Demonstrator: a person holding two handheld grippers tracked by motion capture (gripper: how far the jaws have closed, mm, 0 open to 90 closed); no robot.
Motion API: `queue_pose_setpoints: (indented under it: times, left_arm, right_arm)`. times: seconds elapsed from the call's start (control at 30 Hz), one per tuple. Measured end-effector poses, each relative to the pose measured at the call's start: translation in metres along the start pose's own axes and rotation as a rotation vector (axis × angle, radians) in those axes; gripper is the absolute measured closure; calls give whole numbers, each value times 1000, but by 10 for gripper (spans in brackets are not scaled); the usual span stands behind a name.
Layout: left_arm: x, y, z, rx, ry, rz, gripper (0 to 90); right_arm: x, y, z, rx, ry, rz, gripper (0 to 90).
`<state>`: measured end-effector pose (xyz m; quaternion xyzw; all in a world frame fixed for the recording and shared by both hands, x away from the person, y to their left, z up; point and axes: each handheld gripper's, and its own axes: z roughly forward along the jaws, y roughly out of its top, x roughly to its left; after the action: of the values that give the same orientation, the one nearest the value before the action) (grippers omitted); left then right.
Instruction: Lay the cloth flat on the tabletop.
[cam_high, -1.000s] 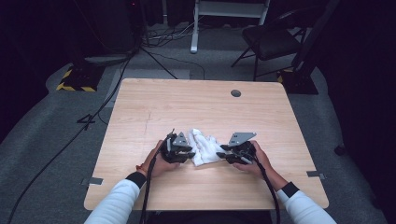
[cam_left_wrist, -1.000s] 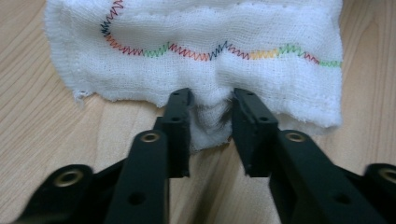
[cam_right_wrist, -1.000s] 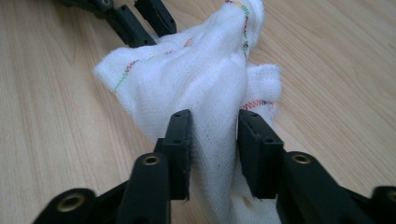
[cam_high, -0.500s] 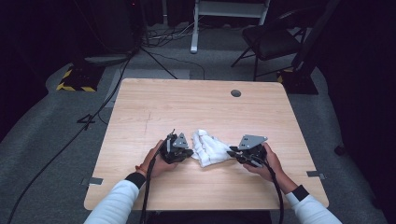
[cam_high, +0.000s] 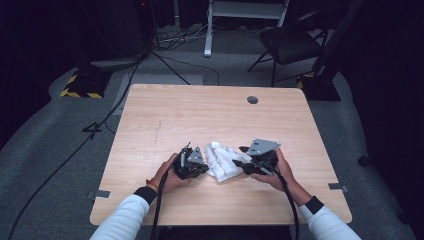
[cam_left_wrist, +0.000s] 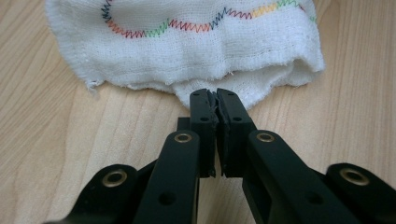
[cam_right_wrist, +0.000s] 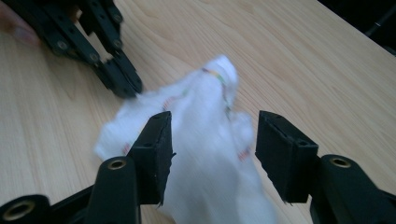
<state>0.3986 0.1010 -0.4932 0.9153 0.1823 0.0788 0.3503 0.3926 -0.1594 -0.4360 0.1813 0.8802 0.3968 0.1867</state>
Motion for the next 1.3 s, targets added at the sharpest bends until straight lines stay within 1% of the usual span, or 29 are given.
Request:
queue_pose_setpoints:
  times: [0.03,0.07,0.1,0.13,0.17,0.2,0.23,0.27,0.33,0.37,0.43,0.5,0.57,0.67,0.73,0.8,0.87,0.93,1.1,1.13,1.17,1.23,1.3]
  left_arm:
    - [0,0,0,1,2,3,860]
    - [0,0,0,1,2,3,860]
    - [0,0,0,1,3,5,860]
    - [0,0,0,1,2,0,859]
    - [0,0,0,2,2,-4,859]
    - [0,0,0,4,0,-6,859]
    - [0,0,0,6,1,-8,859]
    - [0,0,0,6,1,-8,859]
    - [0,0,0,7,7,0,859]
    - [0,0,-1,8,8,2,859]
    - [0,0,-1,12,14,1,859]
    - [1,0,-2,15,19,2,859]
    - [2,-1,-2,8,17,-1,859]
    - [6,-1,-6,-10,32,-16,860]
    - [7,-1,-10,-21,39,-21,861]
    - [7,-1,-12,-32,36,-26,860]
    - [6,0,-14,-39,38,-22,860]
    - [4,1,-14,-29,32,-12,861]
    - [-7,4,-10,-1,-4,28,860]
    - [-8,5,-10,-5,-6,32,860]
    - [-10,6,-12,0,-1,34,861]
    - [-10,7,-14,-9,6,39,861]
    - [-9,6,-17,-17,12,29,862]
  right_arm:
    - [3,3,5,5,6,-10,460]
    - [3,3,5,5,6,-10,460]
    - [7,7,12,15,12,-19,451]
    - [12,10,29,64,28,-31,469]
    - [12,9,35,90,27,-37,503]
    - [13,9,41,127,18,-46,576]
    - [14,7,45,141,11,-55,634]
    - [13,6,47,142,13,-54,693]
    - [12,4,45,141,14,-55,780]
    - [12,4,42,133,19,-60,812]
    - [11,4,34,114,20,-70,834]
    - [10,3,25,99,23,-78,841]
    - [7,2,16,87,33,-81,843]
    - [1,-2,-1,58,36,-66,843]
    - [-3,-8,-13,42,41,-57,843]
    - [-7,-18,-27,36,28,-41,843]
    - [-10,-28,-38,37,19,-12,843]
    - [-10,-38,-46,40,15,4,845]
    - [-5,-64,-64,70,3,29,845]
    - [-4,-68,-66,78,1,36,844]
    - [-3,-73,-68,87,-6,40,844]
    - [-2,-81,-73,101,-3,56,846]
    - [-3,-87,-77,113,-13,59,850]
